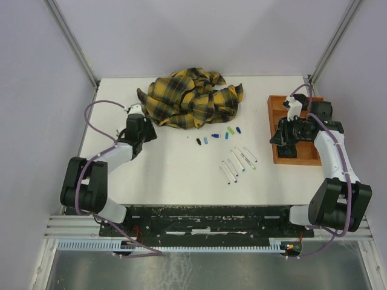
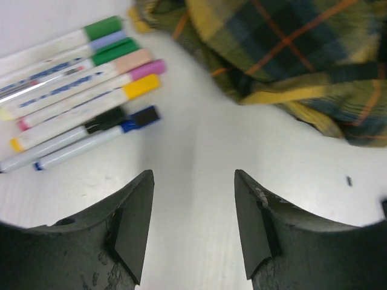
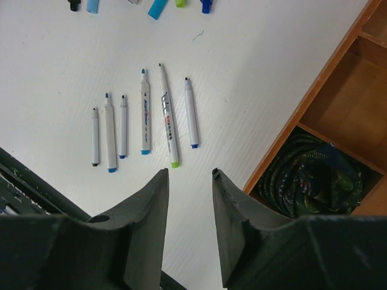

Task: Open the pen caps
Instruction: Move the pen to the center of the board.

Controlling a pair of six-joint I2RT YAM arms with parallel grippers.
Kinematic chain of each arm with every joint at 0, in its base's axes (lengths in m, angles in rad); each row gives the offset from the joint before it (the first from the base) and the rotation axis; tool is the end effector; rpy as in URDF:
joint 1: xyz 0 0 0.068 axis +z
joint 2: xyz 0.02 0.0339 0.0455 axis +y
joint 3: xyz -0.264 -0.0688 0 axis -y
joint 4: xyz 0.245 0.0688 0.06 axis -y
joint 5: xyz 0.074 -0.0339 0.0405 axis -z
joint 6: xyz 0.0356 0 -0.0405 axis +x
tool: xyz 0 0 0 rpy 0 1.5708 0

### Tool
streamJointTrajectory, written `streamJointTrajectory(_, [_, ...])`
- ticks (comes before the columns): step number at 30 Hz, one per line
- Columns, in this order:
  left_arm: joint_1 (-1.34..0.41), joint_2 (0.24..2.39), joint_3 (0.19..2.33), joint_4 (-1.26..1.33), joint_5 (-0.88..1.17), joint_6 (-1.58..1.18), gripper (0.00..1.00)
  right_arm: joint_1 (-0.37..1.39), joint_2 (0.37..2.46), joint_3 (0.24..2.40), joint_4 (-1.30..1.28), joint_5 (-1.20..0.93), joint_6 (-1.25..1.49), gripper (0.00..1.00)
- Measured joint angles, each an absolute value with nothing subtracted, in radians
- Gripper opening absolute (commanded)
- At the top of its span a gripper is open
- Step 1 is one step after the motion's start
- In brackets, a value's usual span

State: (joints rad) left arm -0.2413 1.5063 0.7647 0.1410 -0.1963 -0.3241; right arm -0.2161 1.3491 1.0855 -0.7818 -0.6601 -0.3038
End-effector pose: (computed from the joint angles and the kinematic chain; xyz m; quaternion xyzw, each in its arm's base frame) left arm 0.3066 -0.0683 0.1942 -0.0821 0.8777 -0.0462 0.4698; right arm 0.2639 -0.0356 0.2768 -0.1241 0.9090 0.2393 0.3179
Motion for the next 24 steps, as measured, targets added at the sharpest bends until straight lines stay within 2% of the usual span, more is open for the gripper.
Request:
streamJointTrajectory(9, [-0.056,1.508,0.731,0.238,-0.174,-0.419,0.66,-0.216,1.357,1.085,-0.786,-0.678,-0.304,0.43])
streamJointTrajectory(13, [-0.013,1.576,0.828,0.248,-0.193,-0.474,0.63,-0.216,1.357,1.085,-0.788,-0.682,-0.305,0.43])
streamJointTrajectory(14, [-0.003,1.606,0.866,0.249,-0.201,-0.482,0.6,-0.216,1.357,1.085,-0.789,-0.682,-0.305,0.43])
streamJointTrajectory(17, [0.026,1.699,0.981,0.233,-0.22,-0.513,0.4,-0.216,1.357,1.084,-0.789,-0.683,-0.305,0.43])
streamJointTrajectory(22, [0.067,1.86,1.186,0.13,-0.234,-0.532,0.32,-0.216,1.357,1.084,-0.792,-0.694,-0.311,0.43])
streamJointTrajectory(24, [0.081,1.908,1.25,0.076,-0.235,-0.532,0.26,-0.216,1.356,1.084,-0.792,-0.7,-0.312,0.43])
